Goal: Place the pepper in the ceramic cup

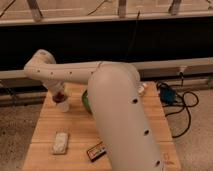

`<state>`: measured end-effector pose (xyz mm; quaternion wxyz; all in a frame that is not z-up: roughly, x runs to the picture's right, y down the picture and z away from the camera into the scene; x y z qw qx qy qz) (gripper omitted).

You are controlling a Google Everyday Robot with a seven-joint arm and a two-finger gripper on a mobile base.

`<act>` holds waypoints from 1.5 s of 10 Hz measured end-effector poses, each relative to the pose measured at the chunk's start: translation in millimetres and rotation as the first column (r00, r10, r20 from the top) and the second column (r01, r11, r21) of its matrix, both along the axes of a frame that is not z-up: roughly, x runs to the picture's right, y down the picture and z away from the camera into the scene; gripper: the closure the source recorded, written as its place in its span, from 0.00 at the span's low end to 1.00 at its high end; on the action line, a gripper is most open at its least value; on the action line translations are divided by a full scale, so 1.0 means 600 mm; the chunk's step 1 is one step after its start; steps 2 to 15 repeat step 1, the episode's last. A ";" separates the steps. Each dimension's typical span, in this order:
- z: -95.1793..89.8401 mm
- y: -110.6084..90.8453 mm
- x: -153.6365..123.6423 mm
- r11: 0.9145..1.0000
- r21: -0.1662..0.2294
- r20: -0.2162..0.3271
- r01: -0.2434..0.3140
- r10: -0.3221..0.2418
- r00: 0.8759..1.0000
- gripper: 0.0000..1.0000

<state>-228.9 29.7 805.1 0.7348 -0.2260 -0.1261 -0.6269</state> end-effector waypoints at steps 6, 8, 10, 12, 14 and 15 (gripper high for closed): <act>0.000 -0.001 0.001 1.000 0.002 0.004 0.001 -0.001 1.000 0.20; 0.000 -0.001 0.001 1.000 0.002 0.004 0.001 -0.001 1.000 0.20; 0.000 -0.001 0.001 1.000 0.002 0.004 0.001 -0.001 1.000 0.20; 0.000 -0.001 0.001 1.000 0.002 0.004 0.001 -0.001 1.000 0.20; 0.000 -0.001 0.001 1.000 0.002 0.004 0.001 -0.001 1.000 0.20; 0.000 -0.001 0.001 1.000 0.002 0.004 0.001 -0.001 1.000 0.20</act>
